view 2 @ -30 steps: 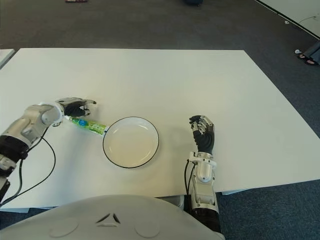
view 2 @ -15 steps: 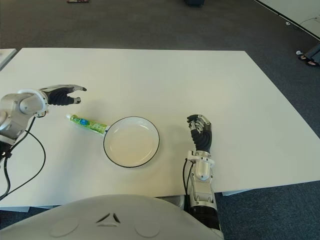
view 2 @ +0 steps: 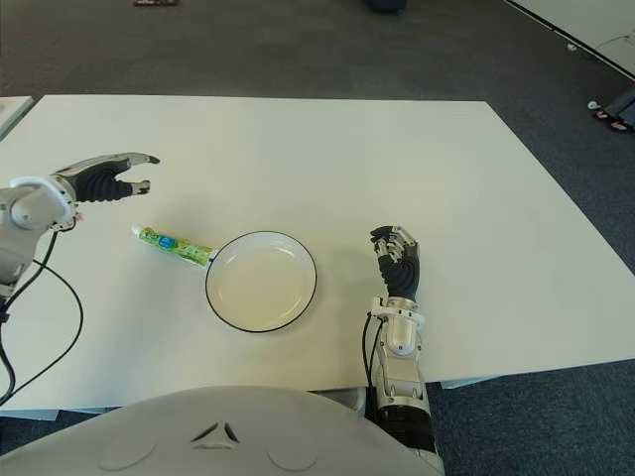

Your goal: Put the toothpaste on the table into the plate.

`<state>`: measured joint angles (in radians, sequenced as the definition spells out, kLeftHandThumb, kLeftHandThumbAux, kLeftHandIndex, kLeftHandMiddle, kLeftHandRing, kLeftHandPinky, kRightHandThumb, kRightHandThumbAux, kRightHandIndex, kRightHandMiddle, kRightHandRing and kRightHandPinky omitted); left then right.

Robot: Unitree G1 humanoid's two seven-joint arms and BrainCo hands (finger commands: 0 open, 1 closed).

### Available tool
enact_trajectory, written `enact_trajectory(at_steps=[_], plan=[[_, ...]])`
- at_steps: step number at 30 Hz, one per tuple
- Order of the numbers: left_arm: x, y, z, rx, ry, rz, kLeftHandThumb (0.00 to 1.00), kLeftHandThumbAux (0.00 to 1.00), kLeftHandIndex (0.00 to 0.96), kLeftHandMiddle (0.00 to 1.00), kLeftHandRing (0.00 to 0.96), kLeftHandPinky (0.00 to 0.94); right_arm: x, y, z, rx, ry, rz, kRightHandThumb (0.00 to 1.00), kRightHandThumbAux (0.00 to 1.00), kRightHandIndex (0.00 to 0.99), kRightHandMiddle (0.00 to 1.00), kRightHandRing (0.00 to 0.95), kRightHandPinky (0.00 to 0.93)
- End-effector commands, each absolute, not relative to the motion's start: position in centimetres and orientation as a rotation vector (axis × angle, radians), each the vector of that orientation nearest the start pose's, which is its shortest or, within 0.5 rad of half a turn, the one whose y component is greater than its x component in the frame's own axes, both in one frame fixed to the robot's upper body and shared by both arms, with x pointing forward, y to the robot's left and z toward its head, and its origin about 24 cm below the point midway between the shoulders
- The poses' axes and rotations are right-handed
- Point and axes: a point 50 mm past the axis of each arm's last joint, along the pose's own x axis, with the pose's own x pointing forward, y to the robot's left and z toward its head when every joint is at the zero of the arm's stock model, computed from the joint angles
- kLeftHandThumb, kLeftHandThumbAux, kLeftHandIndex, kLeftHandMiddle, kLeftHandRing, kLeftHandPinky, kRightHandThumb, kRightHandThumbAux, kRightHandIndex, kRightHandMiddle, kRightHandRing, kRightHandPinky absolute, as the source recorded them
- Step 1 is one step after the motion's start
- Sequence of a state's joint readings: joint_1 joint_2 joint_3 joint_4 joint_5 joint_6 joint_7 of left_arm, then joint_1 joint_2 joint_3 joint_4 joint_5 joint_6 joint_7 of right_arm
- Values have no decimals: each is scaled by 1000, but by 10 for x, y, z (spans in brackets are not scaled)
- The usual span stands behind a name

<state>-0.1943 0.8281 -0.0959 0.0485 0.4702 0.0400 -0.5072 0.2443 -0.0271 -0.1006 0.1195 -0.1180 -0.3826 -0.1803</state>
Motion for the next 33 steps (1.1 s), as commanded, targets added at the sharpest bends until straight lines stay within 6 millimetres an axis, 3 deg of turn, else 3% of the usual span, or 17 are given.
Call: enact_trajectory(at_steps=[1, 8, 20, 33], plan=[[273, 264, 114, 1256, 190, -423, 597, 305, 8, 0, 0, 6, 192, -198, -3, -172, -9, -293, 705, 734, 428, 474, 449, 448], [259, 261, 115, 1247, 134, -428, 576, 281, 1, 0, 0, 25, 193, -197, -3, -168, -10, -296, 705, 734, 428, 473, 449, 465], [241, 259, 88, 1354, 136, -501, 526, 219, 0, 0, 22, 140, 193, -197, -3, -169, -2, -304, 705, 734, 428, 468, 446, 465], [233, 250, 63, 1473, 185, -607, 559, 223, 0, 20, 15, 64, 193, -198, -1, -164, -21, -293, 705, 734, 428, 474, 451, 475]])
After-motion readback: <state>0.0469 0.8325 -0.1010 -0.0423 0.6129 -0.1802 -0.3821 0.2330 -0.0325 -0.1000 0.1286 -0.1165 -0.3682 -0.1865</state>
